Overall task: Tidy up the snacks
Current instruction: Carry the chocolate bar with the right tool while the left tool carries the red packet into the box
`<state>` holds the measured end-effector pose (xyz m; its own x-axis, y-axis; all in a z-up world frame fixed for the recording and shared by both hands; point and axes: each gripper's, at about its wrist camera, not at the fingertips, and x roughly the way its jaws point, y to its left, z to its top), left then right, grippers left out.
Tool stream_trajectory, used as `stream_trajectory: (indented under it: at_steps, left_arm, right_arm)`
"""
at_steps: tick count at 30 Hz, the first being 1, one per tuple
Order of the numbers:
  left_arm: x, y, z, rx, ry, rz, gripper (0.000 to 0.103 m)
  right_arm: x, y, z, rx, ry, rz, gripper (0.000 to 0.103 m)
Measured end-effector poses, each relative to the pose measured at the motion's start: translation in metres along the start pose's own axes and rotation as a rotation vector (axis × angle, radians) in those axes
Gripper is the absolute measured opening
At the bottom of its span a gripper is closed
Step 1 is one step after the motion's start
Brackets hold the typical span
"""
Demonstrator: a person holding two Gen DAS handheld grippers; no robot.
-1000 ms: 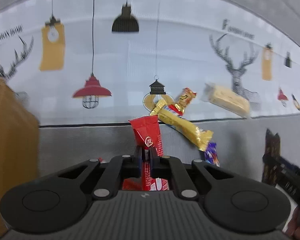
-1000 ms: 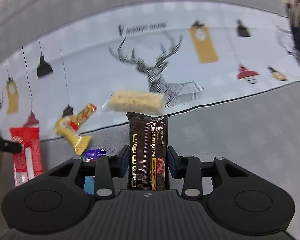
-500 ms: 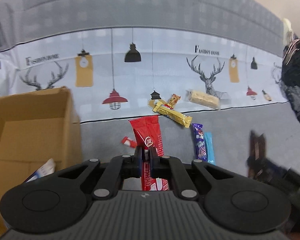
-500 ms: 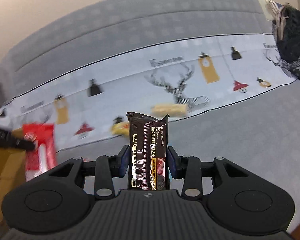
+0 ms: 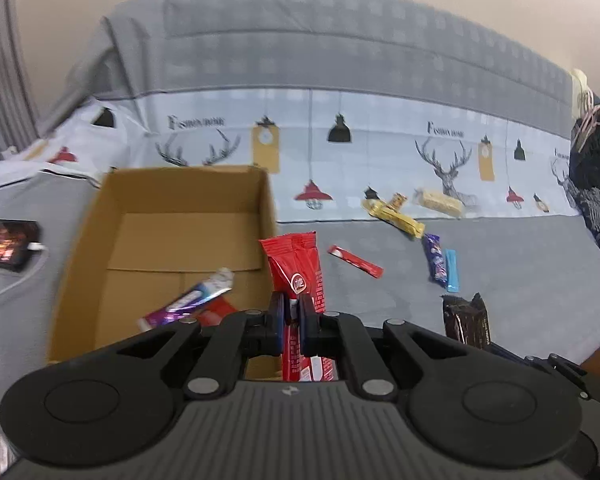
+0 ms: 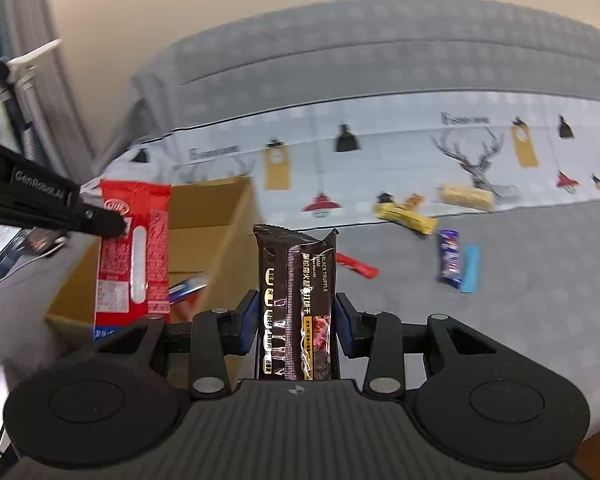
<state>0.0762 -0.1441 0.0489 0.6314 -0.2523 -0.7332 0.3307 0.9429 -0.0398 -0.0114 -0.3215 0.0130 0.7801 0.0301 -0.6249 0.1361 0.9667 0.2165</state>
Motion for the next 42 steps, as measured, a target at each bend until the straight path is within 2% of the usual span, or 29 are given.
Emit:
stream_trajectory:
  at_steps: [8,18,27,42]
  left_arm:
    - [-0.045,0.039,-0.019,-0.044,-0.057,0.006,0.007]
    - [-0.068,0.082,-0.039,-0.101,-0.081,0.016,0.007]
    - [-0.071,0.105,-0.040,-0.128,-0.104,0.017,0.007]
    - [-0.051,0.124,-0.023,-0.133,-0.105,0.019,0.007]
  right_arm:
    - [-0.020,0.050,-0.010,-0.034,0.042,0.068,0.041]
    - [-0.026,0.085,-0.008,-0.109,0.036,0.057,0.041]
    - [-0.023,0.102,-0.006,-0.147,0.043,0.052,0.041]
    - [0.002,0.112,0.005,-0.157,0.045,0.037,0.041]
